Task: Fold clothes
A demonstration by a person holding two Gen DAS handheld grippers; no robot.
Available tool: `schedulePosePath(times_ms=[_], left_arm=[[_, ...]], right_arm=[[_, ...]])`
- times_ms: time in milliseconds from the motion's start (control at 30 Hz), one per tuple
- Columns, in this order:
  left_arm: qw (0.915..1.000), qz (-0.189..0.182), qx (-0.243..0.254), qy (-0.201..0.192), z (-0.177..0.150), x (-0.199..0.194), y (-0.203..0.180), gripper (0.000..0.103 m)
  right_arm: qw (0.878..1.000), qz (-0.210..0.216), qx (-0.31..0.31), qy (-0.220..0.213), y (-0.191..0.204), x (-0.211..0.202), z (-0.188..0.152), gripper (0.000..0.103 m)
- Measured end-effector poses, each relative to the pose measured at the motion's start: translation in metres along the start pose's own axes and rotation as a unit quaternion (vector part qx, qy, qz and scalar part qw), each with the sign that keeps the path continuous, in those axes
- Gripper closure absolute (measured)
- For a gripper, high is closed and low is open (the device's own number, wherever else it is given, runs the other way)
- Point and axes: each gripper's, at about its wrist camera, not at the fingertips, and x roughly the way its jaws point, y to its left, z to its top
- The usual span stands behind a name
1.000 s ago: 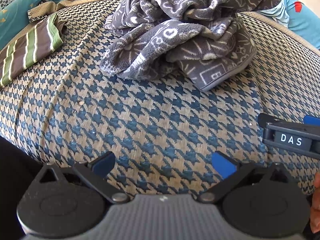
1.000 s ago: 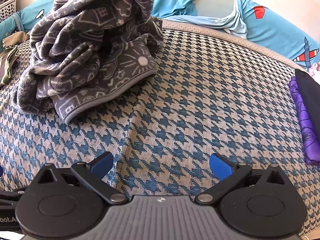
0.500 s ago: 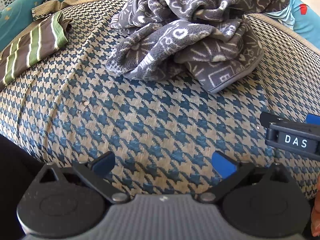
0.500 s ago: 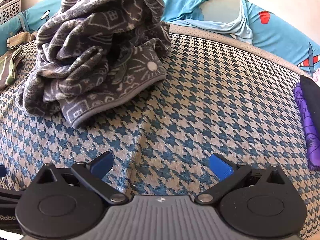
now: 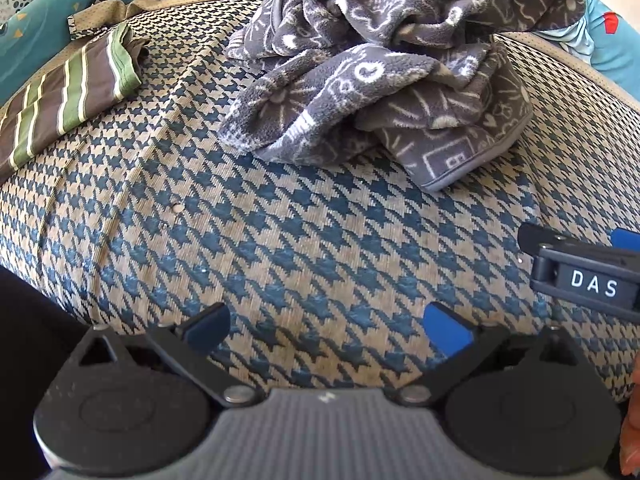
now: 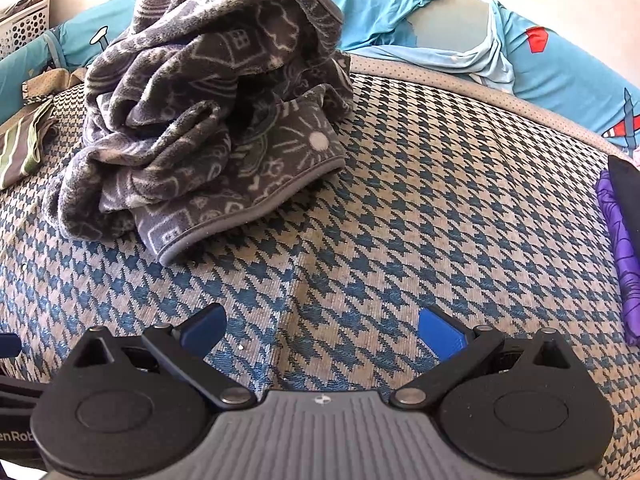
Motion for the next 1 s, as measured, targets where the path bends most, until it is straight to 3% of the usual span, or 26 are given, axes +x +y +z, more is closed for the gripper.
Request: schedulePosePath(times_ms=[733, 1000], left_arm=[[1.0000, 0.004, -0.006, -0.001, -0.015, -0.009, -0.006, 0.000], [1.0000, 0.003, -0.005, -0.001, -0.018, -0.012, 0.010, 0.000]], right_arm=[[1.000, 0.005, -0.003, 0.002, 0.001, 0.000, 0.001, 0.000], [1.000, 0.006, -0.004, 0.003, 0.001, 0.000, 0.000, 0.000]])
